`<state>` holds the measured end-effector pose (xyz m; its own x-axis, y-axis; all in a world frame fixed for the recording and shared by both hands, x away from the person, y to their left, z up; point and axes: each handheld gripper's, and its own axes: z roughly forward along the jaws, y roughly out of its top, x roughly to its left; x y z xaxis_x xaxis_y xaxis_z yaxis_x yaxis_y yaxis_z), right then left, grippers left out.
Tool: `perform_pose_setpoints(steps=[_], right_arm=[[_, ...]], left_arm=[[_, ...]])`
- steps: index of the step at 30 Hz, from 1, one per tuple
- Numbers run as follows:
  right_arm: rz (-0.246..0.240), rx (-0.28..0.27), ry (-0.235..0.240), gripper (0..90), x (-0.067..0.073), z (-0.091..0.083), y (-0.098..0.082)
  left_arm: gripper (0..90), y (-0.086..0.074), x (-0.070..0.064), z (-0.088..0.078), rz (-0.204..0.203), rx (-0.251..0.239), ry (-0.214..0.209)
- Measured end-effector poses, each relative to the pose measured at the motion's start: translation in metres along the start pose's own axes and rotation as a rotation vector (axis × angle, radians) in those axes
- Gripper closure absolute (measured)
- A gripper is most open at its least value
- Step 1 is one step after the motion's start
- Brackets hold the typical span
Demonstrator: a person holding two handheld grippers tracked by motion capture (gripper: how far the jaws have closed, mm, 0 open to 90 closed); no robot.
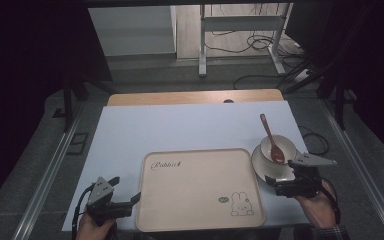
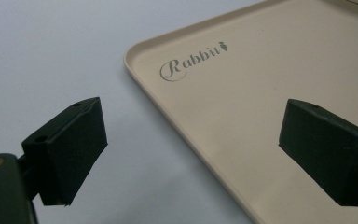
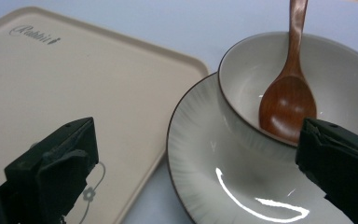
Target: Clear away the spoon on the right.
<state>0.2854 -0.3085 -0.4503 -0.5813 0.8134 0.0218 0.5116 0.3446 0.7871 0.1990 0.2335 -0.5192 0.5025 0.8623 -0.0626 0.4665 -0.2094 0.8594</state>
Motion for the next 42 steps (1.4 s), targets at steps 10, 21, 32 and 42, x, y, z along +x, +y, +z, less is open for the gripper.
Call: perform_pose_setpoints(steps=[10,21,32,42], right_arm=[[-0.007,0.012,-0.012,0.0,-0.011,0.010,0.021],[0.017,0.011,-0.028,0.0,-0.026,0.021,0.034],[0.022,0.007,-0.040,0.0,-0.035,0.035,0.049],[0.027,0.019,-0.045,0.0,-0.044,0.052,0.062]], left_arm=[[7.5,0.000,0.000,0.000,-0.001,0.002,0.000],[7.4,0.000,0.000,0.000,-0.003,0.005,0.000],[7.4,0.000,0.001,0.000,-0.006,0.004,-0.001],[7.3,0.000,0.001,0.000,-0.013,0.002,-0.003]])
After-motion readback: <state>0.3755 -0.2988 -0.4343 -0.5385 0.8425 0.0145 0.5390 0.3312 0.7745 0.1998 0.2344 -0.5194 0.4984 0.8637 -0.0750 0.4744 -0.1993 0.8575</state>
